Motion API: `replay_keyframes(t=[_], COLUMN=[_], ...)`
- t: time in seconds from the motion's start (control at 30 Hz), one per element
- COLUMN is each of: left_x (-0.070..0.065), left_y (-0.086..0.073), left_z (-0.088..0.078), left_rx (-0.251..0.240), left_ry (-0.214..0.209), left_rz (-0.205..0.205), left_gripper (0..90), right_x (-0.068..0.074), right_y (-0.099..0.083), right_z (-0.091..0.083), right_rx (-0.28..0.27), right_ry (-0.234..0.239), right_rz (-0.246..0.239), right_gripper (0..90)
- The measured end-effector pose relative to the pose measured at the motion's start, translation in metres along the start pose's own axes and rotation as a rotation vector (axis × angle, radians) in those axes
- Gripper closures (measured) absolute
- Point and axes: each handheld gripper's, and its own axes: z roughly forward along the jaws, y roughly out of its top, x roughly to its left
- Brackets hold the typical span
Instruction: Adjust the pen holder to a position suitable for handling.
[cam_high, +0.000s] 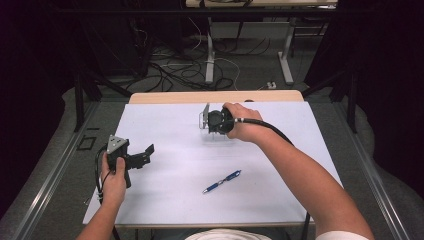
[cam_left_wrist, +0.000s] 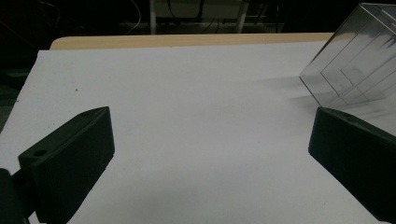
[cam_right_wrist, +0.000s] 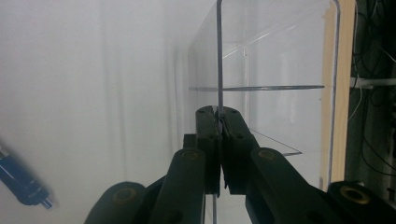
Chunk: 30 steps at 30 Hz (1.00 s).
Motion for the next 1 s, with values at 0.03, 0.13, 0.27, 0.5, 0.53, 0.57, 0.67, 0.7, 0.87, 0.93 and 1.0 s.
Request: replay_keyframes(t=[0.03, 0.13, 0.27, 0.5, 0.53, 0.57, 0.67, 0.7, 0.87, 0.93, 1.0], left_x=[0.0, 0.0, 0.0, 0.001, 0.001, 0.001, 0.001, 0.001, 0.0, 0.0, 0.0], left_y=[0.0, 0.0, 0.0, 0.0, 0.0, 0.0, -0.001, -0.001, -0.001, -0.001, -0.001], left_z=[0.0, 0.0, 0.0, 0.0, 0.0, 0.001, 0.001, 0.001, 0.002, 0.002, 0.002], left_rx=[-0.004, 0.0, -0.002, 0.002, 0.002, 0.001, 0.005, 0.006, 0.005, 0.008, 0.011], left_ry=[0.0, 0.0, -0.001, -0.001, -0.002, -0.002, -0.004, -0.005, -0.008, -0.01, -0.011], left_rz=[-0.001, -0.003, -0.003, 0.0, 0.0, 0.0, -0.001, -0.003, -0.005, -0.005, -0.004], left_gripper=[0.3, 0.4, 0.4, 0.4, 0.4, 0.4, 0.3, 0.4, 0.3, 0.4, 0.3], right_x=[0.001, 0.005, 0.006, 0.007, 0.007, 0.006, 0.004, 0.004, 0.001, 0.001, 0.001], right_y=[0.0, 0.001, 0.003, 0.0, 0.0, 0.0, -0.001, -0.001, -0.002, -0.002, -0.002], right_z=[0.0, 0.002, 0.003, 0.011, 0.012, 0.012, 0.013, 0.014, 0.015, 0.016, 0.016], right_rx=[0.012, 0.003, 0.027, 0.013, 0.021, 0.02, 0.004, -0.001, 0.007, 0.005, 0.005], right_ry=[0.003, 0.013, 0.028, 0.042, 0.04, 0.039, 0.034, 0.026, 0.013, 0.007, 0.005], right_rz=[-0.003, 0.008, 0.004, 0.015, 0.005, 0.009, 0.015, 0.012, -0.009, -0.013, -0.023], right_gripper=[87.3, 87.1, 87.0, 86.4, 86.1, 86.1, 85.5, 85.2, 83.1, 82.5, 82.3])
